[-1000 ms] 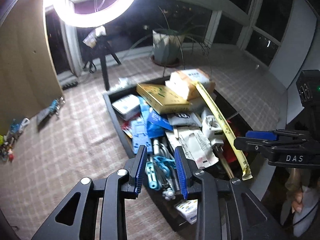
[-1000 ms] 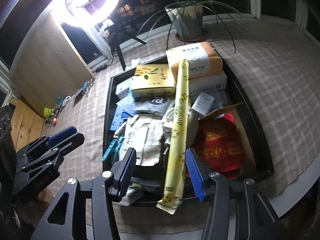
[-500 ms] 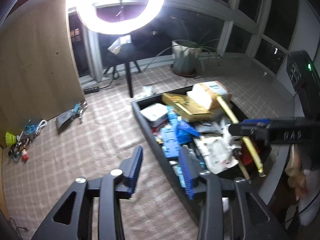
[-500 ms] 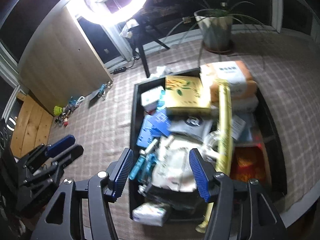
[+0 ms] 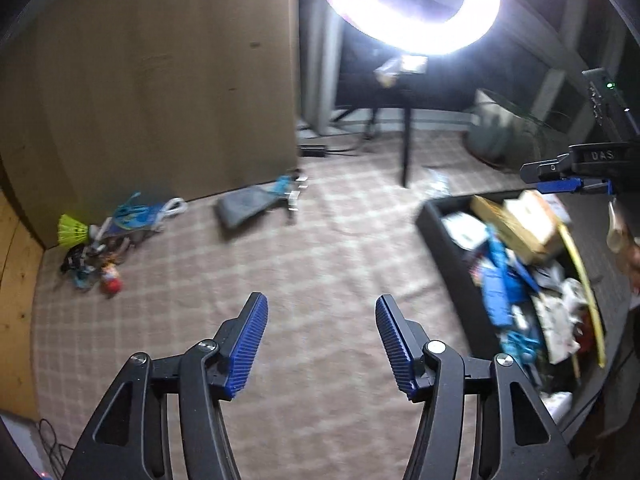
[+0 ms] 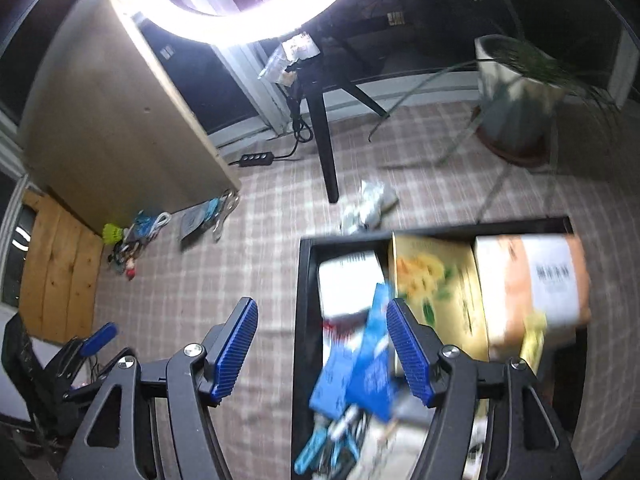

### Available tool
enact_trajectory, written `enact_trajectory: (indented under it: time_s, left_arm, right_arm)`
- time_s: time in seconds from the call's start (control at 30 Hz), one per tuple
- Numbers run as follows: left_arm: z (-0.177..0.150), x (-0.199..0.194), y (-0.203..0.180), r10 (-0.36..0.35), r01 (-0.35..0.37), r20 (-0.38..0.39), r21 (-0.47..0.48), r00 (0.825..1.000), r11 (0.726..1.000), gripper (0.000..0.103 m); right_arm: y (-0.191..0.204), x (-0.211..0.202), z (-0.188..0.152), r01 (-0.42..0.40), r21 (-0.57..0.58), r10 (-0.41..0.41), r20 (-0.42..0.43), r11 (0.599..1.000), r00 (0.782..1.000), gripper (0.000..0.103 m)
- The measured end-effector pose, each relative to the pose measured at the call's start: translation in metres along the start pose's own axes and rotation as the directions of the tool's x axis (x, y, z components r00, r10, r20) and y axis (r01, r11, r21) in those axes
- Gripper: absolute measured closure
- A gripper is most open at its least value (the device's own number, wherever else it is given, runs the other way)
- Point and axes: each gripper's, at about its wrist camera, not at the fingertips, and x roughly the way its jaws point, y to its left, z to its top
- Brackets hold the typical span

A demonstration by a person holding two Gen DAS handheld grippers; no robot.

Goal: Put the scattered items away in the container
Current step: 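Move the left tool to the blue clip while the right tool approaches the white plastic bag, then grasp the blue clip with the left tool while the right tool grasps the white bag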

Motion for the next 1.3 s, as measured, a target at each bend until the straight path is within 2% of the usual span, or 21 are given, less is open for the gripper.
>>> enact_trajectory:
  time_s: [0.13,0.23,0.3,0.43,0.7,0.8,0.93,1.1,1.2,1.3]
  left_arm:
    - [0.012,0.024,0.04,0.0,0.0,-0.045,-0.016,0.999,1.0,0.042]
    - [0.025,0.048,0.065,-0.014,0.013,-0.085,-0.015,0.996,1.0,0.037]
    - [0.037,0.065,0.076,-0.028,0.029,-0.11,0.005,0.994,1.0,0.029]
    - [0.063,0.097,0.085,0.001,0.011,-0.144,0.081,0.99,0.997,0.027]
    - [0.106,0.167,0.087,-0.016,0.052,-0.221,0.158,0.975,0.986,0.023]
    - [0.107,0.186,0.08,0.02,0.03,-0.242,0.201,0.97,0.979,0.022]
    - [0.105,0.199,0.06,0.037,0.031,-0.226,0.291,0.973,0.956,0.022]
    - [0.111,0.219,0.048,0.104,-0.021,-0.218,0.352,0.97,0.936,0.022]
    - [0.119,0.219,0.044,0.068,0.004,-0.201,0.339,0.977,0.941,0.022]
    - [0.128,0.219,0.035,0.053,0.012,-0.163,0.372,0.985,0.928,0.022]
  right_arm:
    - [-0.003,0.039,0.033,0.017,0.028,-0.015,-0.06,0.999,0.998,0.04]
    - [-0.007,0.067,0.048,0.046,0.041,-0.041,-0.1,0.998,0.994,0.04]
    - [-0.012,0.084,0.055,0.049,0.064,-0.04,-0.129,0.997,0.991,0.04]
    - [-0.021,0.111,0.07,0.076,0.098,-0.059,-0.165,0.992,0.985,0.04]
    - [-0.026,0.15,0.089,0.132,0.094,-0.11,-0.215,0.987,0.97,0.04]
    - [-0.029,0.161,0.093,0.143,0.099,-0.117,-0.229,0.985,0.966,0.04]
    - [-0.03,0.174,0.098,0.162,0.091,-0.135,-0.244,0.983,0.96,0.04]
    - [-0.031,0.188,0.098,0.173,0.091,-0.143,-0.27,0.981,0.952,0.04]
    - [-0.031,0.191,0.097,0.171,0.088,-0.14,-0.279,0.981,0.95,0.04]
    - [-0.03,0.191,0.098,0.176,0.078,-0.148,-0.277,0.981,0.949,0.04]
